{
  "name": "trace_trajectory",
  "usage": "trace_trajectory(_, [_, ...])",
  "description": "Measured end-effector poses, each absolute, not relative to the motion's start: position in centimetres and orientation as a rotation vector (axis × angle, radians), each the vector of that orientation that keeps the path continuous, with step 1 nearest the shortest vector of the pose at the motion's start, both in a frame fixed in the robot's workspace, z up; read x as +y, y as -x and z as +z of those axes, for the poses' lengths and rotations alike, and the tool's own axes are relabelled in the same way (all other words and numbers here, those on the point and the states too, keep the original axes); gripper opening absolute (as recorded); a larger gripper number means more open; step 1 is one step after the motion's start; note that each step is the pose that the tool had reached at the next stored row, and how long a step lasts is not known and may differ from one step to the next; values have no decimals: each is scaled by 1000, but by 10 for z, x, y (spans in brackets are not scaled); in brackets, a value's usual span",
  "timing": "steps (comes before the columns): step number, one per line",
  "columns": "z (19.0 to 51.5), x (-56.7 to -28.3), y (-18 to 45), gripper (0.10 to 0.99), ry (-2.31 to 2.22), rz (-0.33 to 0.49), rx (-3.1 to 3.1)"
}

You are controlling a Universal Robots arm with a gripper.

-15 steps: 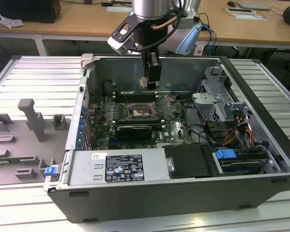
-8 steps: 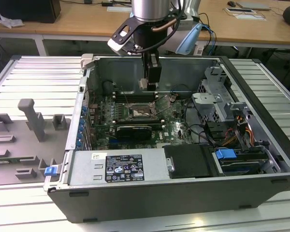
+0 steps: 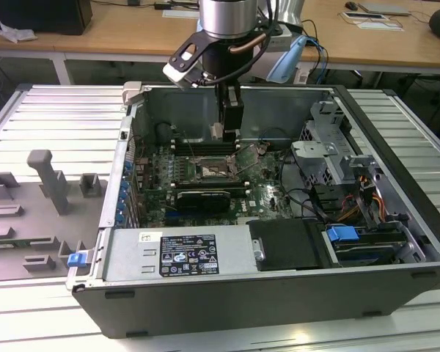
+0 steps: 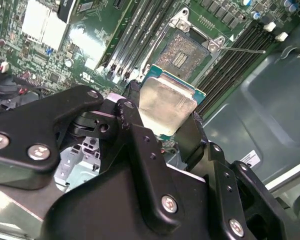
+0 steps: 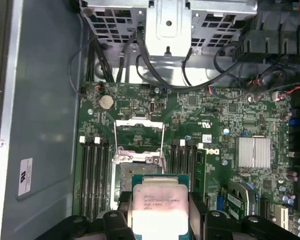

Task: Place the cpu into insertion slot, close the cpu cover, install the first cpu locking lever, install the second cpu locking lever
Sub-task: 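Place the cpu into insertion slot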

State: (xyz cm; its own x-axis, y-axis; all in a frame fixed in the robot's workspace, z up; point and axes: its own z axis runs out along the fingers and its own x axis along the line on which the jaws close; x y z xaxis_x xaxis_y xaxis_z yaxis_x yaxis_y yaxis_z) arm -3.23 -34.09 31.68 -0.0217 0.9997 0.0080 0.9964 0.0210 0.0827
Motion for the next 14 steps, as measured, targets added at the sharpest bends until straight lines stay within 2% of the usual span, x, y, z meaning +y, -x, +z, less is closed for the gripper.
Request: trace_trajectory(14, [288, -339, 33, 537, -2151, 104, 2219])
